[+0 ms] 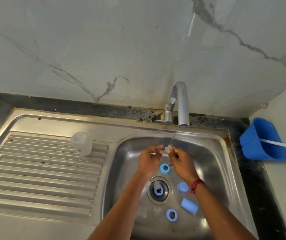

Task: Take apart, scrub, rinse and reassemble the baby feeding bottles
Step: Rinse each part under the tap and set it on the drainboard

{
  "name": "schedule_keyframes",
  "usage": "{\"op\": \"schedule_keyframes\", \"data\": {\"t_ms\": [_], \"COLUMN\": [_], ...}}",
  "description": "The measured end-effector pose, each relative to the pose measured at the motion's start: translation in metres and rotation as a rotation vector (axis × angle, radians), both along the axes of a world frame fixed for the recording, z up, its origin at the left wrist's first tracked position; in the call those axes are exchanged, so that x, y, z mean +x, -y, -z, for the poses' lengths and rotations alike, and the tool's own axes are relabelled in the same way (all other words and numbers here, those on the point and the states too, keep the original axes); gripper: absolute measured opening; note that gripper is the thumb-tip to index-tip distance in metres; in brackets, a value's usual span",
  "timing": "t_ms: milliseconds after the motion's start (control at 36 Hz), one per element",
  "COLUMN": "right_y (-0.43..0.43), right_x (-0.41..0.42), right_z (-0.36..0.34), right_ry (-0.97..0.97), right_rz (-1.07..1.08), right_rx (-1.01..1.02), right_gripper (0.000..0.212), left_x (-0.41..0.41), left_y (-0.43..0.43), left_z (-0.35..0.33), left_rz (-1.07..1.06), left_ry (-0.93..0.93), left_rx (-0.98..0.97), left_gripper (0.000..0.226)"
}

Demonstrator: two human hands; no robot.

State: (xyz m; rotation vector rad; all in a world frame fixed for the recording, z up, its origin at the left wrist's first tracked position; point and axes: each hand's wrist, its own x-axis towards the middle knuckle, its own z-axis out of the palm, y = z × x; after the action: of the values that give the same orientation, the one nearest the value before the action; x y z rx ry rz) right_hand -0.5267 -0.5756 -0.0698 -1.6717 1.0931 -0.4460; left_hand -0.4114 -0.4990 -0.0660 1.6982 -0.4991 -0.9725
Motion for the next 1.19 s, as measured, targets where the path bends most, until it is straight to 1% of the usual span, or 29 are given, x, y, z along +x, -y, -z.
{"op": "schedule_keyframes", "data": {"t_ms": [56,167,222,306,333,361,389,417,528,611,694,778,833,917,1000,1139,1194], "right_y": [0.0,0.001,0.0,-0.001,-0.002,-0.004,-0.004,-0.005,0.0,0.003,0.002,0.003,0.003,0.005,0.006,0.009,0.01], "right_x": [0.0,0.0,0.001,0.004,0.005,0.006,0.007,0.007,0.007,0.007,0.009,0.01,0.011,0.011,0.014,0.017,0.017], "right_z": [-0.002,-0.016,-0.019,-0.017,-0.015,-0.016,-0.016,-0.015,-0.015,-0.018,-0.024,-0.026,-0.025,-0.02,-0.019,-0.025,-0.025], "right_ry": [-0.06,-0.068,-0.032,0.093,0.143,0.183,0.192,0.191,0.201,0.194,0.224,0.231,0.208,0.166,0.089,0.001,-0.029], "right_rz": [-0.041,-0.05,-0.015,0.129,0.159,0.164,0.147,0.126,0.116,0.148,0.221,0.247,0.254,0.191,0.083,-0.049,-0.027], "right_rx": [0.047,0.179,0.229,0.221,0.234,0.232,0.206,0.181,0.215,0.244,0.281,0.301,0.27,0.172,0.079,-0.091,-0.122], "right_gripper": [0.038,0.037,0.035,0.021,0.022,0.022,0.02,0.017,0.015,0.011,0.022,0.029,0.029,0.018,0.018,0.024,0.02], "left_x": [-0.002,-0.006,-0.008,-0.011,-0.011,-0.012,-0.012,-0.011,-0.007,-0.004,-0.005,-0.005,-0.005,-0.004,-0.003,-0.003,-0.002], "left_y": [0.002,0.003,0.003,0.004,0.006,0.007,0.007,0.008,0.008,0.007,0.005,0.004,0.004,0.003,0.0,-0.001,-0.002], "left_z": [-0.001,-0.002,-0.001,-0.005,-0.006,-0.009,-0.014,-0.015,-0.019,-0.02,-0.021,-0.021,-0.021,-0.022,-0.021,-0.015,-0.015], "left_rz": [0.054,0.136,0.119,0.032,-0.021,-0.072,-0.105,-0.117,-0.058,-0.048,-0.048,-0.051,-0.06,-0.06,-0.062,0.005,0.005], "left_ry": [0.058,0.129,0.145,0.055,-0.035,-0.14,-0.207,-0.237,-0.305,-0.356,-0.378,-0.368,-0.36,-0.384,-0.463,-0.393,-0.401], "left_rx": [0.021,0.045,0.059,0.089,0.078,0.062,0.057,0.061,0.057,0.02,0.003,0.014,0.04,0.084,0.11,0.158,0.166], "left_gripper": [0.028,0.02,0.017,0.02,0.02,0.019,0.017,0.014,0.009,0.016,0.017,0.022,0.019,0.01,0.016,0.012,0.016]}}
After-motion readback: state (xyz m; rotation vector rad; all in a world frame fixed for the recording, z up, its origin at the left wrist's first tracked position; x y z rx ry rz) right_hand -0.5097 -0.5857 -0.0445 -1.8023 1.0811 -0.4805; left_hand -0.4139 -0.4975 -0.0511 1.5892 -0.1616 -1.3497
